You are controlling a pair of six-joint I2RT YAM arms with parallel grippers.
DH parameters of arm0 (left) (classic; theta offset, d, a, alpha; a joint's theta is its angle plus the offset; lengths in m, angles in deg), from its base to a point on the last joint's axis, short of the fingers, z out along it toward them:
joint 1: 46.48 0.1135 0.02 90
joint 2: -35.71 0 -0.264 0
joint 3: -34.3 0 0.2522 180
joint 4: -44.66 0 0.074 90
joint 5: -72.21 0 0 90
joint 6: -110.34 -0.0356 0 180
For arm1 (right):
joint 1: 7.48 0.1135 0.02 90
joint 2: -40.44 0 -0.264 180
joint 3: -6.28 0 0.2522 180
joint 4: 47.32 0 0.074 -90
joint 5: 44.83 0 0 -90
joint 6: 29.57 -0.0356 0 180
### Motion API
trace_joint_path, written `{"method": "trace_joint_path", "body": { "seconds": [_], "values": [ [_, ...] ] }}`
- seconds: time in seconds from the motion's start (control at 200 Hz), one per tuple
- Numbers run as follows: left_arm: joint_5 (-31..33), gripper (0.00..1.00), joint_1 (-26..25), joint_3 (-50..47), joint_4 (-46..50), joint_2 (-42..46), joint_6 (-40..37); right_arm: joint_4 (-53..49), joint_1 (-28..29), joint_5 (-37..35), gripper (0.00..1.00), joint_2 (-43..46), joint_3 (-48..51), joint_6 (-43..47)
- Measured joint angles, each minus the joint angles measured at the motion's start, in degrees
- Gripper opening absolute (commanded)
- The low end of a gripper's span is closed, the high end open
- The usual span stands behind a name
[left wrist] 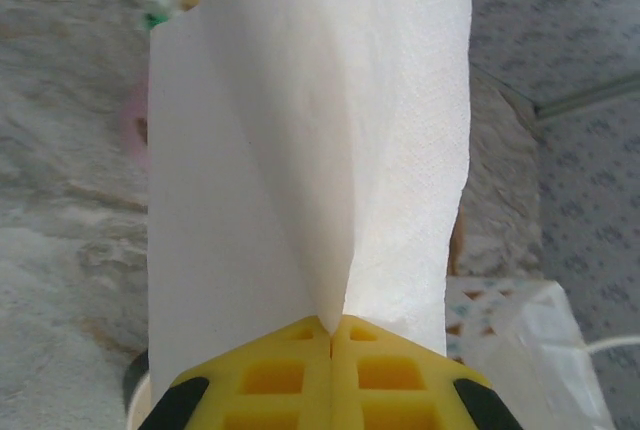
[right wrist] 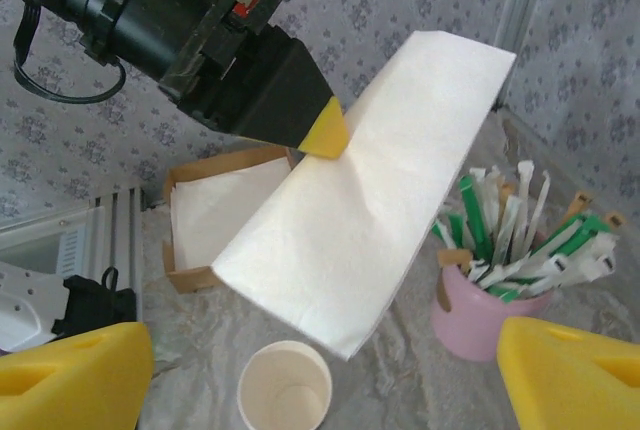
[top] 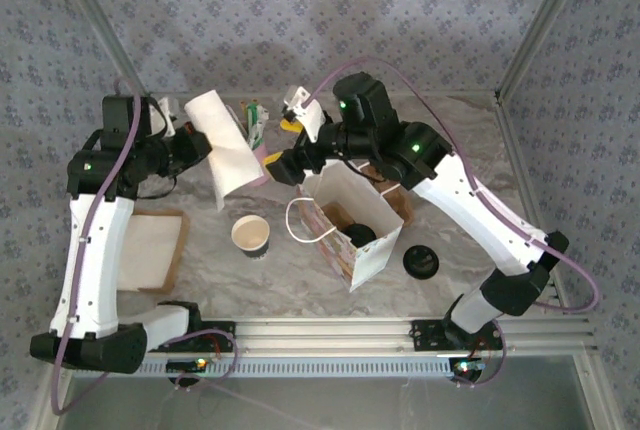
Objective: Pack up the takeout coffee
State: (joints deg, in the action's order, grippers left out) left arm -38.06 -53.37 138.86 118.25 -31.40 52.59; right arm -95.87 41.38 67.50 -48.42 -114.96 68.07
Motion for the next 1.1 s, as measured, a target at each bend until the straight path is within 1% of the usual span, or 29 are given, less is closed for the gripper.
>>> {"method": "trace_joint_path", "body": {
  "seconds": [0.105, 0.205, 0.43, 0.63, 0.884, 1.099],
  "values": [
    [-1.95, 0.00, -1.86, 1.88, 0.33, -0.87, -0.81, 1.79, -1.38, 2.91, 0.87, 0.00, -0.02, 2.43],
    [-3.23, 0.00, -3.34, 3.41, 0.66, -1.62, -1.40, 2.67, -1.42, 5.03, 0.85, -0.02, -0.04, 5.05],
    [-5.49, 0.00, -7.32, 5.03, 1.77, -2.34, -2.91, 2.47, 0.76, 7.15, 0.79, -1.88, -3.26, 11.65],
    [-8.07, 0.00, -10.73, 5.90, 2.14, -2.38, -4.22, -0.61, 2.75, 7.30, 0.79, -5.64, -8.04, 16.52],
    [-12.76, 0.00, -11.13, 6.08, 2.05, -0.81, -4.85, -4.46, 3.80, 5.25, 0.79, -7.72, -8.17, 20.44],
    [-17.73, 0.00, -11.13, 6.08, 1.18, 1.14, -4.85, -4.52, 3.78, 4.04, 0.82, -7.19, -6.12, 21.51]
  ]
}}
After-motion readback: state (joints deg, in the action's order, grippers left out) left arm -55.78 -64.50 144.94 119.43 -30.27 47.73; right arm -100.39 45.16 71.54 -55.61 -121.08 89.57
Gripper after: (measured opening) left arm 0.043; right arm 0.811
